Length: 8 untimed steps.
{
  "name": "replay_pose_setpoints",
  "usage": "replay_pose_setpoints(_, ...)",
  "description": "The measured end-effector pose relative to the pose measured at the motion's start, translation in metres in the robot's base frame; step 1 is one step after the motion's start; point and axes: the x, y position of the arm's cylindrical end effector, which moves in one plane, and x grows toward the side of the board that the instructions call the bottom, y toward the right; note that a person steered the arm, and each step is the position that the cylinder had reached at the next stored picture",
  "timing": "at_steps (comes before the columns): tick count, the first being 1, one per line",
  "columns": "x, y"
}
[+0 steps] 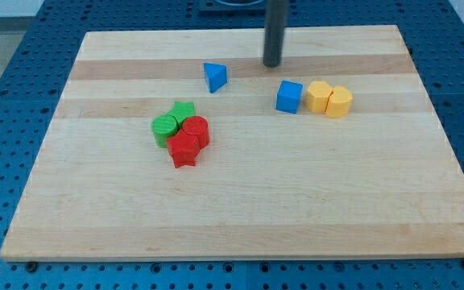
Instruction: Move the blue triangle down to the yellow heart
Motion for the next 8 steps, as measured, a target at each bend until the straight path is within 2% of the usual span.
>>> replay_pose_setpoints(2, -0.005, -0.096)
replay_pose_setpoints(4, 0.025, -0.133)
replay_pose_setpoints(5, 0.037, -0.128)
replay_pose_setpoints(8, 0.044, -0.032)
